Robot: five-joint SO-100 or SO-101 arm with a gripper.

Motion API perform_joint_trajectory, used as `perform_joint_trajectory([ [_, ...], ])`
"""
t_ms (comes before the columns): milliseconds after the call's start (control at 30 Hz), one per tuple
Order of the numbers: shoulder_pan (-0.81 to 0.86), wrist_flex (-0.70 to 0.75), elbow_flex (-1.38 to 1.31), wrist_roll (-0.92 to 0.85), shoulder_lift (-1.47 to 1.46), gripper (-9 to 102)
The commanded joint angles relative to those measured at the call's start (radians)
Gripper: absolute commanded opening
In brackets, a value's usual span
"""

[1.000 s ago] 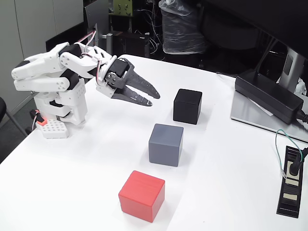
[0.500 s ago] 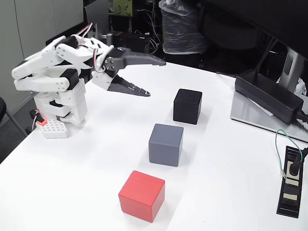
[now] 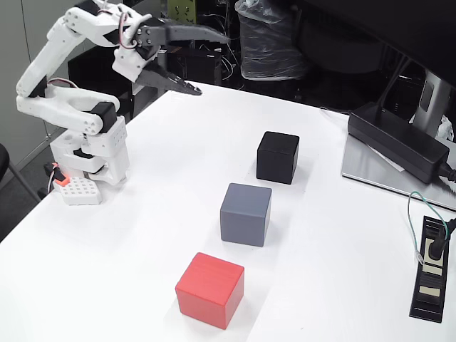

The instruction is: Stack the three blocks in an ordered color.

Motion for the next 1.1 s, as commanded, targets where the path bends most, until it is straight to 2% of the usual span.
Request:
perform_joint_trajectory([
  [0,0.009,0.018,-0.118,-0.005,-0.181,34],
  [267,0.127,0.13,-0.377,-0.011,-0.543,34],
  [533,0.14,0.239,-0.525,-0.018,-0.85,34],
  [1067,0.147,0.232,-0.618,-0.077,-1.275,34],
])
